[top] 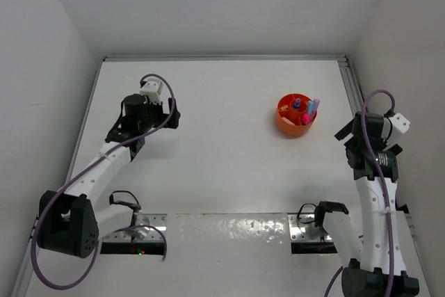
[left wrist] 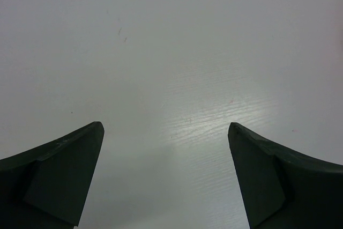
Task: Sort the stationery into containers
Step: Reset both arms
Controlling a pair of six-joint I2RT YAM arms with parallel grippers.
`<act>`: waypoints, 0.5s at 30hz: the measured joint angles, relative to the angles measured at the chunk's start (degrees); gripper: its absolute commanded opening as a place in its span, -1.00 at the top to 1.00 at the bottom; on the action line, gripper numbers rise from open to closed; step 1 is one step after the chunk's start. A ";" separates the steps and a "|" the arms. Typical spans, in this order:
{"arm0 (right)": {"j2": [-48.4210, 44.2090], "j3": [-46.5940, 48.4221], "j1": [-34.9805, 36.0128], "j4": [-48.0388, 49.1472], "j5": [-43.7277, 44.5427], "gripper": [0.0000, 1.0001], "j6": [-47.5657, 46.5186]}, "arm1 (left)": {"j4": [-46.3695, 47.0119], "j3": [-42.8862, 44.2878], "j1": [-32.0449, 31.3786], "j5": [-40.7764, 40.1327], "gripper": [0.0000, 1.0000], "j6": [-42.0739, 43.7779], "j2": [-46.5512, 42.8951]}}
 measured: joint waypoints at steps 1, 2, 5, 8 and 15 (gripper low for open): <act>0.00 0.00 0.00 -0.90 0.33 -0.98 0.76 | 0.07 -0.20 -0.04 -0.04 -0.99 0.00 -0.26; 0.00 -0.04 0.00 -1.62 0.59 -0.98 1.38 | 0.15 -0.37 -0.07 -0.26 -0.99 0.00 -0.46; -0.22 -0.52 0.00 -3.02 1.07 -0.98 2.86 | 0.17 -0.52 -0.37 -0.90 -0.99 0.00 -1.03; -1.46 -1.16 0.00 -3.98 1.33 -0.98 3.93 | 0.33 -0.98 -0.61 -1.16 -0.99 0.00 -1.90; -4.76 -2.05 0.00 -4.81 2.54 -0.98 4.24 | 0.59 -1.42 -1.66 -2.01 -0.99 -0.24 -2.45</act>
